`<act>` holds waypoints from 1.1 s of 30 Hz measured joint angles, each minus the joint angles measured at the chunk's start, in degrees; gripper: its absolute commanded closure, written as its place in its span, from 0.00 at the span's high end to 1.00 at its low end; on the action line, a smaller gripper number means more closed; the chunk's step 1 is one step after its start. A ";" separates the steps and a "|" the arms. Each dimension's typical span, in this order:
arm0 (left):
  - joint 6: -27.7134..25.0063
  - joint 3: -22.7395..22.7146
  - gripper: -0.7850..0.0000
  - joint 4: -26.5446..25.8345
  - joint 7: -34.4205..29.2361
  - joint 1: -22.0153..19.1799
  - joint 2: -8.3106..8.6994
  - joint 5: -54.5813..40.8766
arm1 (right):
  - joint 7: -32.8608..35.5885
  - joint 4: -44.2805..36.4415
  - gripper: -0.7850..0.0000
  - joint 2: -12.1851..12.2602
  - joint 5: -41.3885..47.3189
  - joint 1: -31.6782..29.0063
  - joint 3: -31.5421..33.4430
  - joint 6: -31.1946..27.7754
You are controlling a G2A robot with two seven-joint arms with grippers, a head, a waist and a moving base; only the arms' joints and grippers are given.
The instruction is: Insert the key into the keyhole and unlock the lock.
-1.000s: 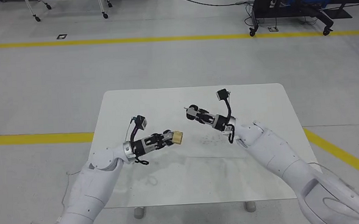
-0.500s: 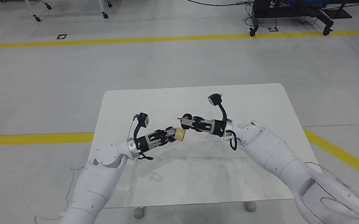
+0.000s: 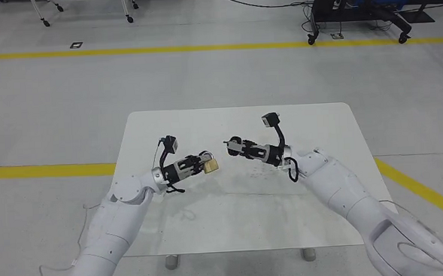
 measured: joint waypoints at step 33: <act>9.02 4.54 0.00 7.73 15.13 -3.54 -5.86 -21.12 | 0.52 -23.58 0.00 6.51 1.14 -11.82 14.88 30.97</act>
